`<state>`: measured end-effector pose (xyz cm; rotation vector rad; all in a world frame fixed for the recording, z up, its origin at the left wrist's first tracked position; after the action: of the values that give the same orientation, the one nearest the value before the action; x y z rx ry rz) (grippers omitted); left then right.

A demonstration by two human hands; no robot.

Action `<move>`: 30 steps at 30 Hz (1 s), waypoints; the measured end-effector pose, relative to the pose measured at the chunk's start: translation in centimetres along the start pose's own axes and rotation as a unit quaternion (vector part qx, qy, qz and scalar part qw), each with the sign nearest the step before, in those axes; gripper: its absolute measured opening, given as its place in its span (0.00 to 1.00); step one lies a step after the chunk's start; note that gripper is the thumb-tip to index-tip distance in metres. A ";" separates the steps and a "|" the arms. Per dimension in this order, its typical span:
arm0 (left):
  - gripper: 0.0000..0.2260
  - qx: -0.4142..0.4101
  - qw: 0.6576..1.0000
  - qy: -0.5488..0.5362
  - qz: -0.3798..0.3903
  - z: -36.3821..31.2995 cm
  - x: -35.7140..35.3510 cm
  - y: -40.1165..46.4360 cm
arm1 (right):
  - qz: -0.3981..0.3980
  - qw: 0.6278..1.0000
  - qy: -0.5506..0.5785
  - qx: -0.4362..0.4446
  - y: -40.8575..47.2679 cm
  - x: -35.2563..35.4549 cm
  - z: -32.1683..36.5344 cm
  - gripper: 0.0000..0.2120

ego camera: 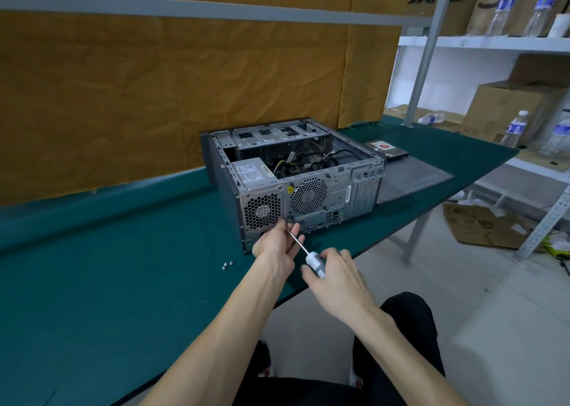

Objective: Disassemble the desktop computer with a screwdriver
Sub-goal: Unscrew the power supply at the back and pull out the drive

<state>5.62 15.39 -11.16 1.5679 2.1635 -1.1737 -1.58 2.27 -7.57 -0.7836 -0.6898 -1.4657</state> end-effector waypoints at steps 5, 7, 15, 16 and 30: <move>0.05 0.004 0.999 0.023 0.026 0.0 0.0 0.0 | -0.003 0.999 -0.038 0.034 -0.3 0.0 -0.4 0.12; 0.05 -0.007 0.999 0.033 0.035 -0.3 0.4 -0.4 | 0.000 0.999 0.006 0.049 -0.5 0.0 -0.9 0.10; 0.05 -0.089 0.977 0.158 0.115 -3.3 5.5 -3.0 | 0.036 0.985 0.112 0.123 -1.4 -1.2 -2.8 0.02; 0.05 -0.109 0.970 0.184 0.111 -4.0 6.4 -3.3 | 0.041 0.985 0.107 0.129 -1.4 -1.6 -2.6 0.02; 0.05 -0.308 0.776 0.548 -0.047 -10.8 13.4 -5.6 | -0.008 0.988 -0.002 0.154 0.5 -3.5 0.1 0.07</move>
<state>-1.86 31.79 -9.42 1.9966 2.7645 0.7217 -1.06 4.41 -10.38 -0.5438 -0.9024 -1.3308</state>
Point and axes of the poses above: each hand's wrist, its own y-axis towards the middle knuckle, its own x-axis out of the back of the hand, z = x × y, the point moved 8 cm from there along y, towards the middle knuckle, and after that the axes turned 6 degrees about z, right-handed, at the moved point
